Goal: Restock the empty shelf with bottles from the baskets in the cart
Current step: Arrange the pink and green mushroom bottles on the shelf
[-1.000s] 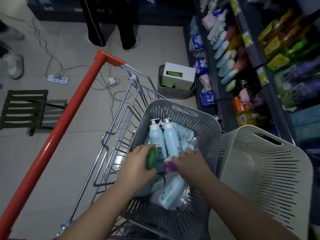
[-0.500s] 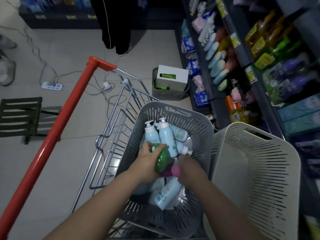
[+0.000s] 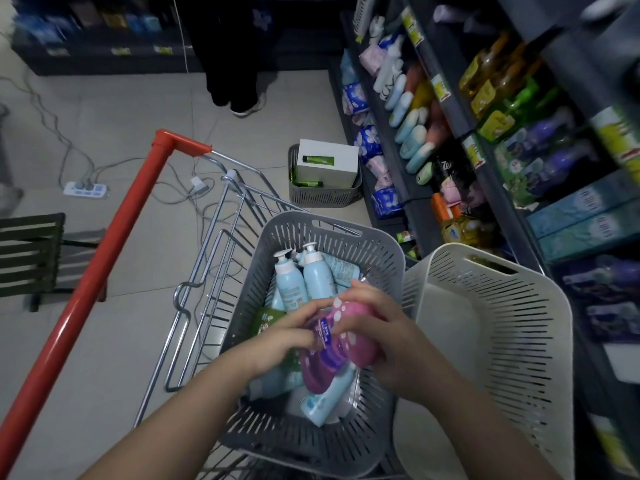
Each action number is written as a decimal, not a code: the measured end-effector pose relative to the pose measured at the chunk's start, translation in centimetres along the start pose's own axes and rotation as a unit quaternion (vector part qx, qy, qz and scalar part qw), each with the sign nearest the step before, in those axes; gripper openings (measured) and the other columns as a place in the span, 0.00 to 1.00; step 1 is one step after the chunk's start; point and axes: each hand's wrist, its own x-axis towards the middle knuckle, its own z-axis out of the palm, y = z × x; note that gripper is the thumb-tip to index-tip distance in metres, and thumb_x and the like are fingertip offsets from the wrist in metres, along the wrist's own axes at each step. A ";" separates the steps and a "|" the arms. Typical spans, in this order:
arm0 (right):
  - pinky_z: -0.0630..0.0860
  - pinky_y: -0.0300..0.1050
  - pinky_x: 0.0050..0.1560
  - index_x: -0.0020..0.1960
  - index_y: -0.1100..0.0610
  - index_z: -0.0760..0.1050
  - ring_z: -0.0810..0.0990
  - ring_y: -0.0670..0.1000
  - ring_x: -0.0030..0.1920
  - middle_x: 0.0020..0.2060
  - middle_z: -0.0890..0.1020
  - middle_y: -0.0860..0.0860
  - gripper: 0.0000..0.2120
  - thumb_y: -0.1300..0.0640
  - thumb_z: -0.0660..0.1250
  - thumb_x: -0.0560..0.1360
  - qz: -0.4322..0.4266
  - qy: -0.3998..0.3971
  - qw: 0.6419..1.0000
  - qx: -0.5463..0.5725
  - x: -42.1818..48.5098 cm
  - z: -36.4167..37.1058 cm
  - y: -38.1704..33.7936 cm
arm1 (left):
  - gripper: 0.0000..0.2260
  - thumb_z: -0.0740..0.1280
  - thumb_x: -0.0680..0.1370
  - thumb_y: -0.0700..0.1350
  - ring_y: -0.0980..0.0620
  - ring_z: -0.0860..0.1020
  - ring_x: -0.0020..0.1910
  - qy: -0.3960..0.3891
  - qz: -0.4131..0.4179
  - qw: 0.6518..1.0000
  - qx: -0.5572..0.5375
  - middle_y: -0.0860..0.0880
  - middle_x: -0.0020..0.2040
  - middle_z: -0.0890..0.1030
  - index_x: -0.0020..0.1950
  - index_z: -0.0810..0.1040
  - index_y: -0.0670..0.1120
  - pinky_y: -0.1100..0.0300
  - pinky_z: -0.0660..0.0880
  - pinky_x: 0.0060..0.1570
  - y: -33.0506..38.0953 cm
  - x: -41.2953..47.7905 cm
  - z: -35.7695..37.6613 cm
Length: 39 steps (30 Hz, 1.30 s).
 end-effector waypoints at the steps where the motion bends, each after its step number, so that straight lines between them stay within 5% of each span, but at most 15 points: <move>1: 0.70 0.52 0.70 0.59 0.49 0.75 0.66 0.55 0.74 0.69 0.69 0.50 0.26 0.70 0.71 0.66 0.016 0.022 0.999 0.031 0.2 0.3 -0.1 | 0.28 0.68 0.69 0.38 0.46 0.80 0.58 -0.003 0.003 1.000 -0.009 0.43 0.62 0.80 0.70 0.72 0.46 0.55 0.76 0.54 0.3 -0.5 -0.1; 3: 0.75 0.53 0.63 0.62 0.47 0.71 0.70 0.53 0.70 0.68 0.68 0.49 0.28 0.67 0.74 0.68 0.109 0.108 0.980 0.127 0.9 1.0 -0.4 | 0.27 0.73 0.68 0.42 0.40 0.80 0.56 0.006 -0.006 0.999 -0.041 0.38 0.59 0.81 0.67 0.75 0.41 0.51 0.77 0.55 0.4 -1.4 -0.9; 5: 0.78 0.48 0.58 0.58 0.45 0.71 0.76 0.45 0.60 0.61 0.73 0.47 0.22 0.64 0.72 0.71 0.295 0.168 0.917 0.209 1.6 2.5 -0.2 | 0.26 0.76 0.67 0.44 0.39 0.81 0.52 0.039 -0.014 0.996 -0.080 0.38 0.55 0.82 0.63 0.77 0.41 0.46 0.78 0.53 0.3 -2.4 -1.4; 9: 0.79 0.54 0.54 0.52 0.54 0.75 0.80 0.46 0.43 0.47 0.82 0.49 0.12 0.53 0.73 0.72 0.502 -0.043 0.848 0.167 0.1 9.7 3.5 | 0.26 0.73 0.67 0.45 0.39 0.83 0.49 0.160 -0.005 0.975 -0.155 0.41 0.53 0.84 0.64 0.75 0.46 0.41 0.78 0.54 0.2 -3.4 -1.7; 11: 0.77 0.49 0.56 0.59 0.56 0.75 0.80 0.50 0.51 0.54 0.82 0.51 0.23 0.43 0.72 0.71 0.540 -0.140 0.814 0.161 -0.6 12.9 4.1 | 0.26 0.73 0.67 0.46 0.38 0.82 0.50 0.201 0.016 0.966 -0.163 0.41 0.55 0.83 0.64 0.75 0.48 0.38 0.77 0.57 0.5 -3.7 -1.7; 13: 0.75 0.44 0.55 0.62 0.57 0.75 0.79 0.53 0.57 0.57 0.81 0.53 0.26 0.41 0.70 0.72 0.566 -0.139 0.795 0.170 -0.7 14.9 4.1 | 0.26 0.75 0.68 0.46 0.37 0.82 0.51 0.220 0.029 0.962 -0.160 0.40 0.56 0.83 0.65 0.75 0.48 0.38 0.77 0.56 0.9 -4.1 -1.6; 17: 0.78 0.45 0.55 0.56 0.57 0.81 0.83 0.52 0.52 0.50 0.85 0.51 0.19 0.47 0.74 0.71 0.576 -0.060 0.789 0.206 0.3 16.4 4.0 | 0.20 0.72 0.71 0.45 0.39 0.83 0.49 0.232 0.027 0.962 -0.140 0.41 0.55 0.84 0.63 0.75 0.48 0.47 0.81 0.48 1.1 -4.6 -1.4; 22: 0.75 0.43 0.50 0.60 0.55 0.70 0.79 0.51 0.51 0.53 0.81 0.50 0.19 0.54 0.73 0.74 0.558 0.047 0.793 0.240 1.1 15.6 3.4 | 0.18 0.70 0.72 0.44 0.43 0.84 0.44 0.257 0.028 0.958 -0.123 0.42 0.52 0.85 0.61 0.76 0.47 0.53 0.82 0.41 0.8 -4.8 -1.6; 26: 0.73 0.37 0.46 0.62 0.51 0.66 0.78 0.48 0.53 0.57 0.79 0.51 0.16 0.56 0.69 0.78 0.480 0.130 0.823 0.274 2.0 13.5 3.6 | 0.16 0.69 0.74 0.43 0.43 0.84 0.48 0.269 0.031 0.952 -0.146 0.41 0.55 0.84 0.63 0.77 0.46 0.51 0.82 0.44 0.4 -4.6 -1.4; 29: 0.78 0.46 0.56 0.58 0.43 0.69 0.80 0.49 0.56 0.57 0.79 0.49 0.18 0.57 0.72 0.75 0.422 0.182 0.823 0.335 2.4 11.1 3.0 | 0.18 0.69 0.73 0.43 0.41 0.83 0.47 0.262 0.026 0.953 -0.152 0.40 0.55 0.83 0.63 0.77 0.46 0.51 0.82 0.42 0.6 -4.5 -1.1; 33: 0.81 0.46 0.53 0.58 0.46 0.75 0.84 0.48 0.52 0.53 0.83 0.48 0.18 0.60 0.75 0.72 0.396 0.260 0.816 0.331 1.3 6.6 1.0 | 0.18 0.70 0.71 0.43 0.43 0.84 0.44 0.252 0.035 0.955 -0.154 0.42 0.52 0.85 0.61 0.77 0.47 0.50 0.82 0.40 1.0 -4.2 -1.0; 36: 0.82 0.44 0.42 0.56 0.53 0.79 0.86 0.50 0.45 0.47 0.86 0.52 0.09 0.60 0.71 0.76 0.385 0.344 0.770 0.375 0.7 1.9 -0.5 | 0.21 0.71 0.71 0.44 0.37 0.83 0.50 0.247 0.048 0.957 -0.142 0.40 0.55 0.83 0.64 0.75 0.47 0.41 0.80 0.51 1.5 -3.4 -0.8; 39: 0.82 0.50 0.45 0.58 0.59 0.79 0.85 0.57 0.48 0.48 0.85 0.60 0.15 0.51 0.61 0.81 0.377 0.397 0.639 0.540 0.3 -2.0 -1.4 | 0.25 0.73 0.70 0.42 0.37 0.82 0.53 0.244 0.064 0.957 -0.145 0.42 0.58 0.82 0.66 0.72 0.49 0.41 0.80 0.47 2.4 -2.6 -0.3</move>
